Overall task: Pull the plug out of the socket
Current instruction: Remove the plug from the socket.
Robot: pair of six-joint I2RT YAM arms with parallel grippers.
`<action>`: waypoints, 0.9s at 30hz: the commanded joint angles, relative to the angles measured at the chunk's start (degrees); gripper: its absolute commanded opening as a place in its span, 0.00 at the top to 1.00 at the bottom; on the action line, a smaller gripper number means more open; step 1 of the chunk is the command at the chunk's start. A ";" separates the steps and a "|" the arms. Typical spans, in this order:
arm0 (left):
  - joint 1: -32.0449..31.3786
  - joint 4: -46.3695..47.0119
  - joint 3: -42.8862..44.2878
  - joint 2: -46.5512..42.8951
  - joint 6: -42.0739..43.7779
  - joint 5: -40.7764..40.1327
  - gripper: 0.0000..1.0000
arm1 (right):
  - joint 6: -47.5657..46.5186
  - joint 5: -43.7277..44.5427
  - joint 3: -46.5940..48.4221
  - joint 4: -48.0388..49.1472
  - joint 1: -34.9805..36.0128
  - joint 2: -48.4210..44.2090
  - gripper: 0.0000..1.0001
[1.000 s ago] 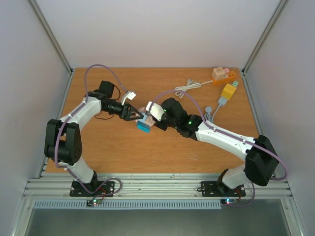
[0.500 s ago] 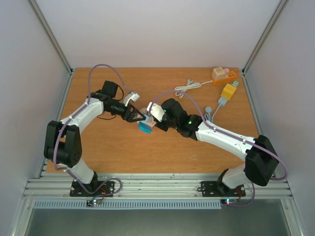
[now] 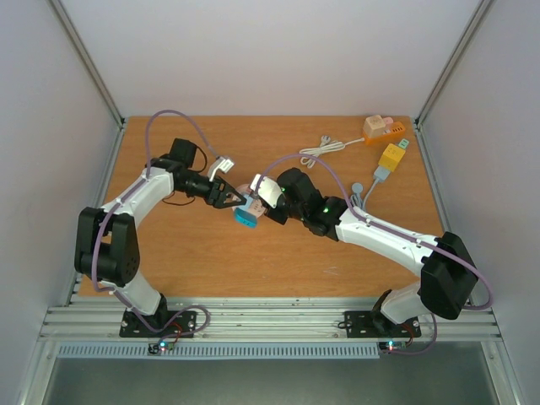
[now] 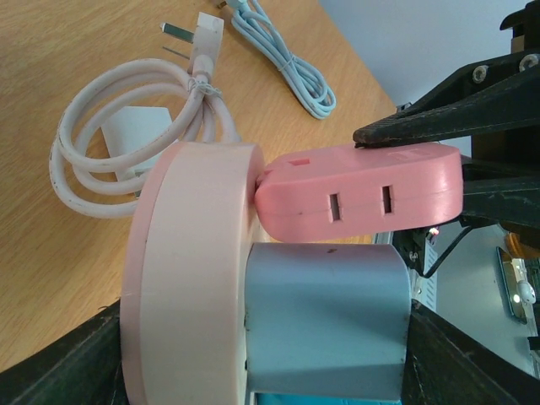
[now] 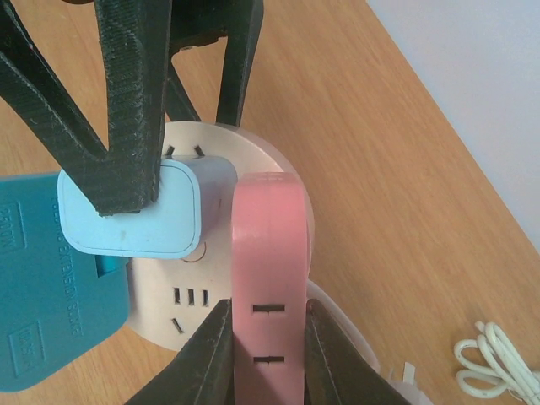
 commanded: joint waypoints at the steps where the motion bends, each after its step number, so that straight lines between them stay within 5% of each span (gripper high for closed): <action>1: 0.76 -0.86 0.86 -0.24 0.90 2.56 1.00 | 0.71 3.42 0.86 0.97 -1.58 -2.09 0.99; 16: -1.15 2.67 -0.32 -1.58 -1.06 -8.88 1.00 | 1.17 5.74 2.26 0.27 -1.41 -0.81 0.99; 27: -1.11 -3.86 2.06 0.28 3.04 2.46 1.00 | -4.03 6.27 -3.07 8.57 -1.11 -1.59 0.99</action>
